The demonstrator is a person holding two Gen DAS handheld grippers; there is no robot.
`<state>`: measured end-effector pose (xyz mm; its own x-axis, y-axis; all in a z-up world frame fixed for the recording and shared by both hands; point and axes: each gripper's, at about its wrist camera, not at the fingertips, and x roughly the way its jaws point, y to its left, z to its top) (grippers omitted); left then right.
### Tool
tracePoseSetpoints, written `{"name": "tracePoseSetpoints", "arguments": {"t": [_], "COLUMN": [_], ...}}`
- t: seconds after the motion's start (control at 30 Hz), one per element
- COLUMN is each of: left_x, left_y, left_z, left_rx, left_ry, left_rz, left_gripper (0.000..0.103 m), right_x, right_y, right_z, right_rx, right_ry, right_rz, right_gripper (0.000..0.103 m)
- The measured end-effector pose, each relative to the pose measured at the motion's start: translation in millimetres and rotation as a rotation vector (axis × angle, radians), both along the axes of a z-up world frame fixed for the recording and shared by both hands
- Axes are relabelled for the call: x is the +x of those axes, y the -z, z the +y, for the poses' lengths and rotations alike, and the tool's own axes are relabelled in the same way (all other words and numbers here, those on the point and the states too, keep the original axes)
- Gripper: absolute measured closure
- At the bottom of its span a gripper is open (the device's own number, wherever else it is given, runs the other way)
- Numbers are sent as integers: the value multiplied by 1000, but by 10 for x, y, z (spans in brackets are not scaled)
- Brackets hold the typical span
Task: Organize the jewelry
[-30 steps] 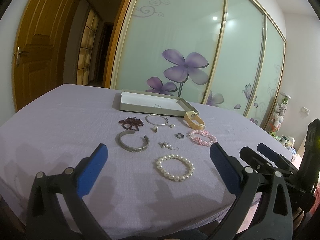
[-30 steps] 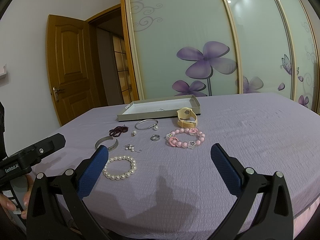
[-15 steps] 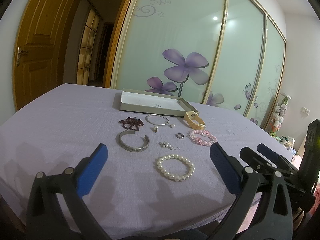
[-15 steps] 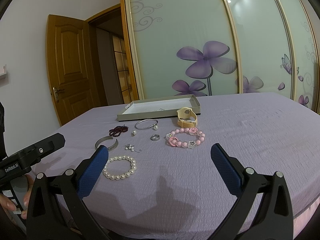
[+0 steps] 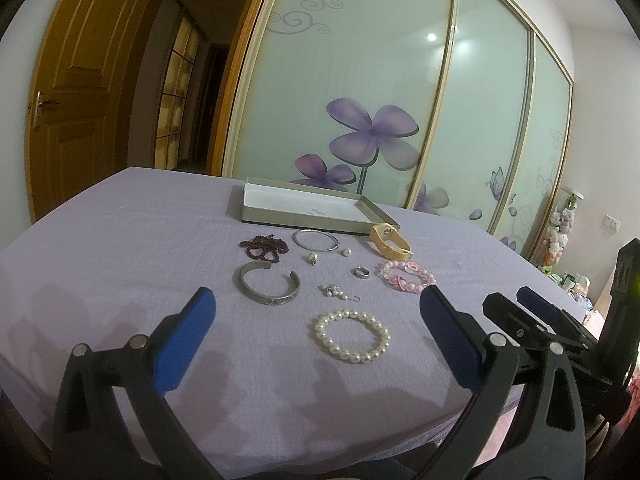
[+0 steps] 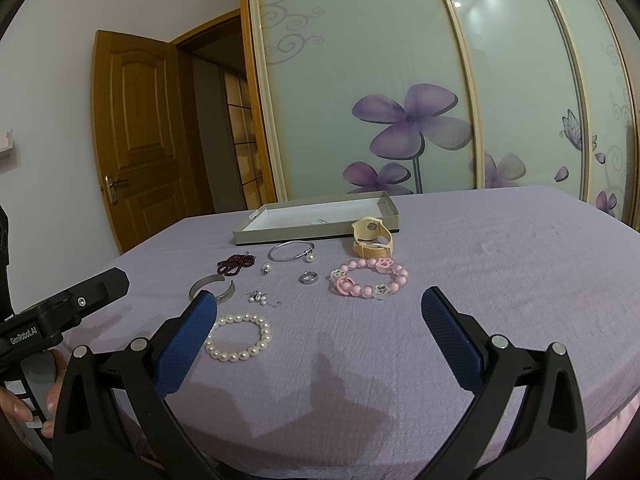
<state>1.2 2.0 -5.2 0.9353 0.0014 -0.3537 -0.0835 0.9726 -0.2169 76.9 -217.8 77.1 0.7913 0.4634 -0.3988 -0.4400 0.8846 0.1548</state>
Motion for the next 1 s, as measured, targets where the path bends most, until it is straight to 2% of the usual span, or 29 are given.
{"name": "tracePoseSetpoints", "arguments": {"t": [0.77, 1.0], "left_x": [7, 142], "left_y": [1, 55], "left_z": [4, 110], "left_rx": [-2, -6], "left_ry": [-1, -12], "left_rz": [3, 17], "left_gripper": [2, 2], "right_x": [-14, 41], "right_y": [-10, -2], "right_z": [-51, -84], "right_rx": [-1, -7], "right_ry": [0, 4], "right_rz": [0, 14], "right_gripper": [1, 1]}}
